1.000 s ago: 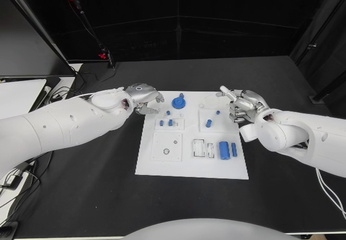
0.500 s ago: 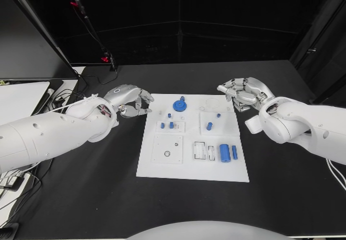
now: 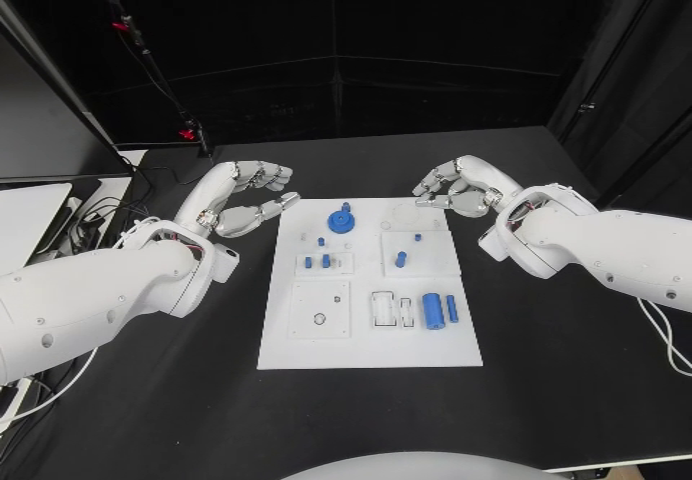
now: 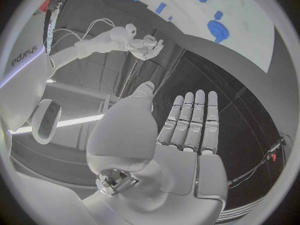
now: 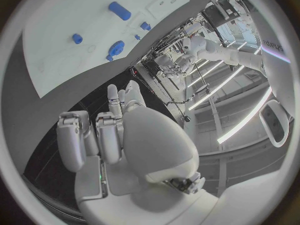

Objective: Assemble the parts on the task board

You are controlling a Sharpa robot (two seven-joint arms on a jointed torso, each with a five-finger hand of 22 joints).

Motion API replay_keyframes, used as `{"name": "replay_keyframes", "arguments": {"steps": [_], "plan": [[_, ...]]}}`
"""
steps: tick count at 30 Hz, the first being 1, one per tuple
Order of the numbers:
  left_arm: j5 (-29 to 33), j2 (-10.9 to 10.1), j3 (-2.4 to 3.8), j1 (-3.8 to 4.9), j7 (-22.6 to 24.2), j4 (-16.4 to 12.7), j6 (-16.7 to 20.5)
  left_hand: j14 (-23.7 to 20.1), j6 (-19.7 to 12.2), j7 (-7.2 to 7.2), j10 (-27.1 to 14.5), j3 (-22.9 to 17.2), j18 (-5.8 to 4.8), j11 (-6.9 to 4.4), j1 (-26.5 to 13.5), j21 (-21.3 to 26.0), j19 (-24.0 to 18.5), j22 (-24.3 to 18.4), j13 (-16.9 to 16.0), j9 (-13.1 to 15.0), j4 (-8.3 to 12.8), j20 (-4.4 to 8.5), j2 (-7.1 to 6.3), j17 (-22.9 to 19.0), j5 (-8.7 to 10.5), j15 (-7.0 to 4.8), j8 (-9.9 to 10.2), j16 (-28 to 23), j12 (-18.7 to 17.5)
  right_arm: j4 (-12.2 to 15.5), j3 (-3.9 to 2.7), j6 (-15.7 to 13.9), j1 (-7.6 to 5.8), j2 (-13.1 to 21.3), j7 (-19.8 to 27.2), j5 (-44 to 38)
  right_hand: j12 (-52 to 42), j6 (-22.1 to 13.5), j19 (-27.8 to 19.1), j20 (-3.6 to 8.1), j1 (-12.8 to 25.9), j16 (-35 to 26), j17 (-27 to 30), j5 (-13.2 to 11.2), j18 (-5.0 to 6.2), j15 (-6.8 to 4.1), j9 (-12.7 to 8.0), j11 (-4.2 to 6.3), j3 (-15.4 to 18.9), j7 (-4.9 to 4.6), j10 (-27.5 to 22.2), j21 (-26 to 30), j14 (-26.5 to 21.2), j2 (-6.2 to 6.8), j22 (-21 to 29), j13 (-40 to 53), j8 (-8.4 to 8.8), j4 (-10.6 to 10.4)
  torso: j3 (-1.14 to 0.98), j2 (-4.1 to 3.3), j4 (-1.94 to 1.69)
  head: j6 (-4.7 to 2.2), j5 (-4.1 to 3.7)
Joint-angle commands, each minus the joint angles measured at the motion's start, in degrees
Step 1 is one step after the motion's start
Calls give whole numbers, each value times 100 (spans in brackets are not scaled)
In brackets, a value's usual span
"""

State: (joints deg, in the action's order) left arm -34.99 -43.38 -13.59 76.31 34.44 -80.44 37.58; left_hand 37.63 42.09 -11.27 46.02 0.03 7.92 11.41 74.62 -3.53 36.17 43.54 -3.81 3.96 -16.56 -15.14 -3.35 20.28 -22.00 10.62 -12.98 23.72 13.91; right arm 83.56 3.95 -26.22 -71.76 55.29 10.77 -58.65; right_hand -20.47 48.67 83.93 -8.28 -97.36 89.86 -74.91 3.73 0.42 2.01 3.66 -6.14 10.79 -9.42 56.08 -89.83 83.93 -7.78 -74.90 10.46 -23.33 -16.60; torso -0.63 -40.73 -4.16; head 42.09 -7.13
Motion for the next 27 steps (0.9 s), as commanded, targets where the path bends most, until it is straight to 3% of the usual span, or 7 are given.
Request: {"name": "replay_keyframes", "arguments": {"steps": [1,5,7,13,18,23,27], "plan": [[1361,16,3,-12,909,-99,-100,-526,-379,-365,-381,199,-118,127,-267,14,-428,-173,-2,-14,-37,-91,44,-107,248,140,78,-92,-73,6,-2,-280,-12,-34,-356,-1304,236,121,607,6,-29,14,-1509,-65,-42,-6,4,-4,-26,8,61,-17,607,63,-1510,-259,227,13,-4,-14,27,-34,-141],[1754,44,3,-45,1063,-165,-253,-1068,-740,-465,-767,369,-160,213,-551,1,-806,-363,-37,23,-46,-141,47,-178,530,255,-23,-41,16,46,-1,-197,-10,-97,-571,-1904,415,150,607,-2,-45,14,-1509,-93,-42,6,2,-19,-23,30,62,-17,607,139,-1510,-437,421,24,-8,-15,32,-62,-249],[1906,54,3,-63,1135,-193,-311,-1328,-925,-497,-941,398,-177,235,-697,-13,-902,-476,-72,60,-46,-146,66,-192,747,293,-185,103,171,74,-1,-101,-9,-139,-712,-2224,483,178,607,-3,-26,14,-1509,-98,-42,11,2,-18,-18,48,72,-17,607,156,-1510,-503,491,12,-9,-16,29,-69,-318],[2039,54,3,-84,1207,-237,-397,-1590,-1236,-496,-1184,382,-179,276,-787,-35,-858,-581,-133,137,-42,-147,148,-233,870,305,-591,493,554,89,0,140,-7,-219,-964,-2664,613,249,559,-12,82,2,-1478,-101,-22,26,5,-42,24,-2,64,42,600,201,-1477,-619,615,5,-13,-39,56,-58,-337],[2071,50,3,-102,1257,-257,-426,-1670,-1190,-474,-1211,365,-163,238,-677,-52,-796,-651,-170,213,-26,-145,234,-303,754,290,-964,760,863,43,0,292,-5,-320,-1096,-2816,674,260,530,-20,104,-5,-1462,-101,-10,37,2,-56,37,-19,57,78,595,247,-1457,-665,693,18,-12,-44,51,-2,-273],[2080,43,3,-114,1287,-270,-421,-1834,-1339,-499,-1425,416,-172,264,-676,-46,-777,-712,-143,204,-28,-148,264,-403,727,313,-1123,916,1002,6,1,478,19,-431,-1312,-3284,750,253,505,-33,160,-23,-1417,-103,-1,55,0,-79,49,-46,14,109,584,286,-1440,-687,785,11,-15,-30,50,31,-186],[2083,32,3,-120,1295,-279,-417,-2030,-1481,-520,-1623,448,-202,291,-704,-40,-793,-767,-125,195,-29,-146,270,-488,733,344,-1269,1061,1145,-11,1,609,31,-499,-1503,-3595,773,269,485,-38,185,-31,-1398,-103,8,60,3,-87,52,-58,6,135,580,302,-1425,-688,810,11,-8,-26,49,45,-166]]}}
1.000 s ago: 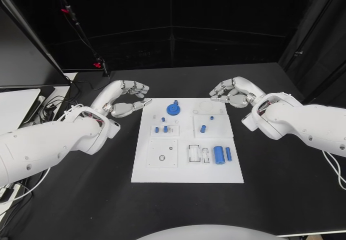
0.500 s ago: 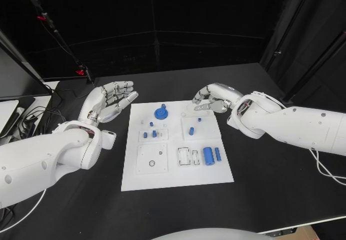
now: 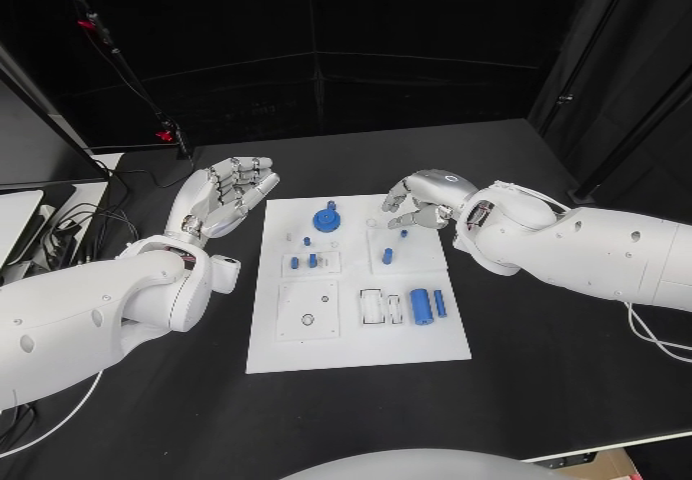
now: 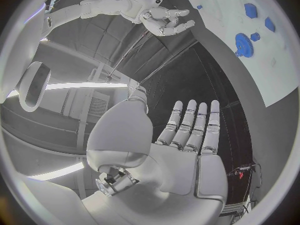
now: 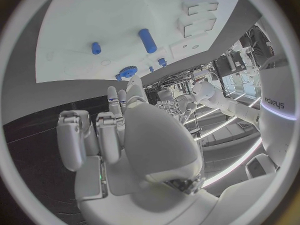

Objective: Assemble the parts on the task board

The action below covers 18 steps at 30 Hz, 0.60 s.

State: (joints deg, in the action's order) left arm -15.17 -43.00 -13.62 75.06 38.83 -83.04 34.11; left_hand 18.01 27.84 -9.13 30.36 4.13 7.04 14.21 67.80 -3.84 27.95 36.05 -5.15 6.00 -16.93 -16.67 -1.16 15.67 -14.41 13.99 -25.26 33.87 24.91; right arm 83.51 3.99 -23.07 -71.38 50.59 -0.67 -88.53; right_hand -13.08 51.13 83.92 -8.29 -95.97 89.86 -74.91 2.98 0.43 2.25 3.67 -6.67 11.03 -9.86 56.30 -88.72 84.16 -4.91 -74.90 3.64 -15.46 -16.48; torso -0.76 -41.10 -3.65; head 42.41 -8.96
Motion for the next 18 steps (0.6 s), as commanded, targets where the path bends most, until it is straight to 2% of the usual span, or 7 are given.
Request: {"name": "replay_keyframes", "arguments": {"steps": [1,13,18], "plan": [[101,-8,6,5,854,-20,-70,-102,-82,-737,-84,41,-120,14,-27,-10,26,-26,11,-11,9,6,54,-41,-25,11,-67,73,74,-11,-2,324,-5,-41,-394,-653,38,23,484,-39,50,-31,-1398,-28,7,37,2,-35,29,-15,-18,26,557,21,-1425,-6,28,1,6,11,-4,13,15],[102,-20,6,-1,808,-8,-82,-220,-194,-745,-179,46,-134,23,-29,-16,20,-68,17,-18,11,8,93,-113,-23,24,-212,238,243,-22,-2,572,6,-84,-811,-910,97,39,475,-46,26,-39,-1378,-28,12,41,2,-36,1,10,-38,40,552,77,-1417,-6,101,29,4,13,11,-4,-32],[102,-20,6,-4,792,-3,-85,-233,-222,-746,-205,44,-132,23,-12,-26,33,-79,21,-20,14,8,128,-139,-32,22,-270,310,305,-19,-2,653,8,-71,-895,-924,106,39,466,-47,24,-48,-1356,-28,15,41,2,-36,-5,16,-40,52,546,88,-1410,-5,116,31,1,9,6,-8,-53]]}}
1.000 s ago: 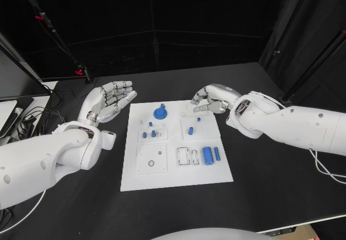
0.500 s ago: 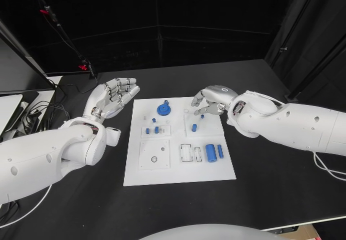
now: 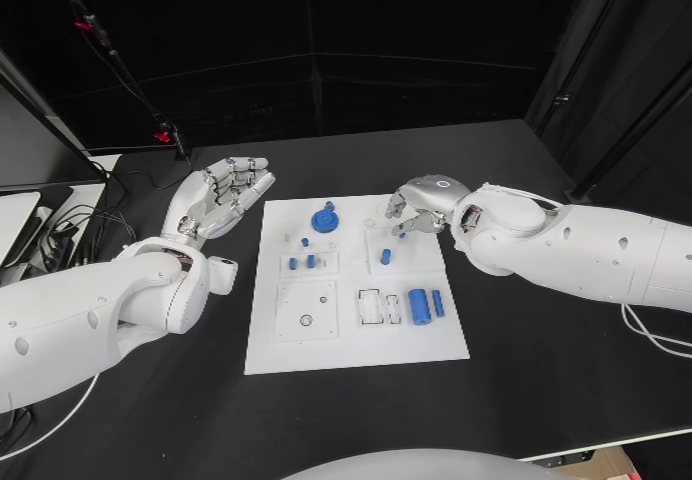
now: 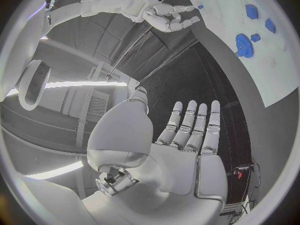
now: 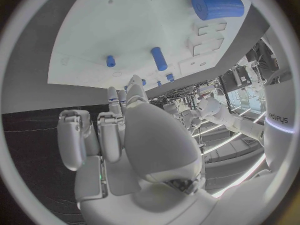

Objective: Assemble the parts on the task board

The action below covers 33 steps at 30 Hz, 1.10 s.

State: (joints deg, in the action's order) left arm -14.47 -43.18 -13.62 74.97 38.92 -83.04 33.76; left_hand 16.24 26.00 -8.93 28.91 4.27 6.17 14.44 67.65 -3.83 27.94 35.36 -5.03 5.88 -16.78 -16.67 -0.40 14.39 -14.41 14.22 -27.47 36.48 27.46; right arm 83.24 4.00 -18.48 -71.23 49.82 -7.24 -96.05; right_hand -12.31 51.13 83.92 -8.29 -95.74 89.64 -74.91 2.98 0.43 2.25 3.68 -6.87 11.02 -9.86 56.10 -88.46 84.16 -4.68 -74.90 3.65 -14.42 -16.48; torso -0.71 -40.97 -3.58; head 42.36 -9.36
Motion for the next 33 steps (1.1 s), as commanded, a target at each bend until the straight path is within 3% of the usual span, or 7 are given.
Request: {"name": "replay_keyframes", "arguments": {"steps": [1,14,18,26,33], "plan": [[32,-2,6,4,782,-2,-45,-57,-50,-766,-73,31,-43,1,8,-29,40,-12,12,-9,0,9,60,-19,-34,-1,-63,71,66,8,-3,208,-7,8,-242,-174,31,40,461,-47,2,-29,-1350,-28,17,41,2,-16,-6,18,-18,32,545,66,-1406,-6,14,30,-4,-3,0,-6,-28],[33,-6,6,0,748,8,-27,-86,-110,-769,-139,42,-41,4,38,-39,60,-29,25,-18,3,9,113,-69,-60,0,-148,176,156,-72,-3,492,33,-29,-516,-178,74,-4,408,-36,59,-53,-1292,-28,40,25,-5,1,-62,69,90,105,531,116,-1365,-4,176,10,-3,-7,-12,-15,-74],[33,-8,6,-1,739,11,-20,-96,-123,-769,-152,45,-41,4,56,-40,62,-35,28,-20,4,9,131,-86,-78,1,-175,206,186,-121,-2,536,47,-65,-579,-178,88,0,387,-35,56,-55,-1288,-28,49,25,-2,0,-78,71,87,133,530,110,-1350,-5,189,14,0,-4,2,-3,-40],[33,-8,6,-1,720,16,-21,-112,-141,-768,-170,55,-41,3,98,-43,69,-46,34,-25,6,9,172,-124,-126,0,-239,272,256,-165,-2,630,73,-122,-640,-178,123,73,375,-29,8,-62,-1272,-28,54,16,11,13,-157,51,131,152,527,97,-1338,-1,222,36,0,-7,6,19,-45],[33,-7,6,-1,707,19,-20,-122,-157,-768,-186,68,-39,2,131,-47,76,-55,42,-31,7,10,203,-157,-181,-1,-288,327,311,-182,-2,681,80,-138,-650,-178,125,150,379,-2,-2,-71,-1250,-28,54,-22,15,61,-204,71,278,152,522,95,-1337,2,256,24,-2,-7,-5,29,-49]]}}
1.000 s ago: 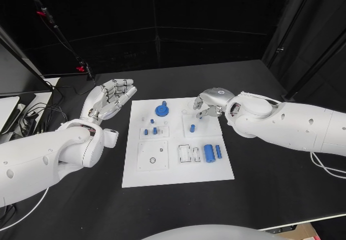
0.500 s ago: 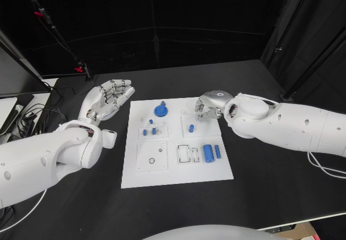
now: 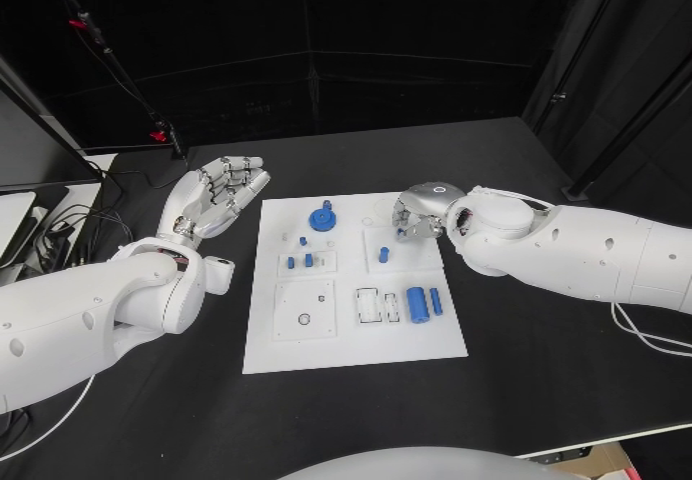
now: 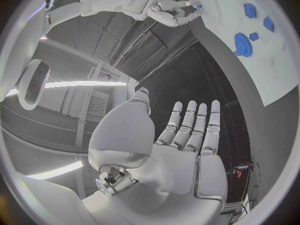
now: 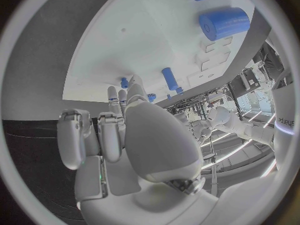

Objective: Assemble the parts on the task board

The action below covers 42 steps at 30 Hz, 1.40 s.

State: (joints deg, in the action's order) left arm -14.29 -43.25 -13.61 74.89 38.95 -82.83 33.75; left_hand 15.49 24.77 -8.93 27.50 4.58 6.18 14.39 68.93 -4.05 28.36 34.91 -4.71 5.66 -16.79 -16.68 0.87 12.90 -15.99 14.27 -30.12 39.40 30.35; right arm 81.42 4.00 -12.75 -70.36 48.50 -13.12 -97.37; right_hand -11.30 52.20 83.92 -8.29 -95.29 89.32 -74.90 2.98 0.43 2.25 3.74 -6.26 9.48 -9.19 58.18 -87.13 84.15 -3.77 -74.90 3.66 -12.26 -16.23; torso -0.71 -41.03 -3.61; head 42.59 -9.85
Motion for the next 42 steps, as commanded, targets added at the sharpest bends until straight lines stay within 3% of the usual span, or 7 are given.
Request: {"name": "replay_keyframes", "arguments": {"steps": [1,22,42], "plan": [[14,0,6,7,703,-2,-18,-48,-37,-767,-47,41,-40,6,9,-27,37,-12,10,-10,7,10,83,-15,-31,-7,-33,46,34,-2,-3,111,-7,-8,-60,-46,22,60,380,5,-51,-41,-1246,-28,54,-30,10,9,-60,14,109,19,521,0,-1338,1,47,-3,-3,-1,-3,6,0],[14,0,6,7,658,-4,-61,-50,-58,-765,-59,74,-35,0,49,-36,51,-27,26,-26,7,10,170,-83,-105,-11,-117,147,137,-42,-3,336,22,-102,-169,-47,163,445,389,152,-318,-40,-1253,-27,53,-190,33,181,-285,151,521,18,525,-111,-1338,-17,62,1,-2,-3,2,38,17],[15,-3,6,7,625,-2,-78,-28,-71,-763,-61,102,-29,-4,64,-44,64,-35,35,-38,6,11,207,-119,-142,-17,-157,210,193,-38,-3,543,24,-131,-341,-108,278,669,386,204,-364,-52,-1228,-27,54,-227,35,218,-325,160,797,28,521,-34,-1334,-12,85,-16,-4,0,2,90,26]]}}
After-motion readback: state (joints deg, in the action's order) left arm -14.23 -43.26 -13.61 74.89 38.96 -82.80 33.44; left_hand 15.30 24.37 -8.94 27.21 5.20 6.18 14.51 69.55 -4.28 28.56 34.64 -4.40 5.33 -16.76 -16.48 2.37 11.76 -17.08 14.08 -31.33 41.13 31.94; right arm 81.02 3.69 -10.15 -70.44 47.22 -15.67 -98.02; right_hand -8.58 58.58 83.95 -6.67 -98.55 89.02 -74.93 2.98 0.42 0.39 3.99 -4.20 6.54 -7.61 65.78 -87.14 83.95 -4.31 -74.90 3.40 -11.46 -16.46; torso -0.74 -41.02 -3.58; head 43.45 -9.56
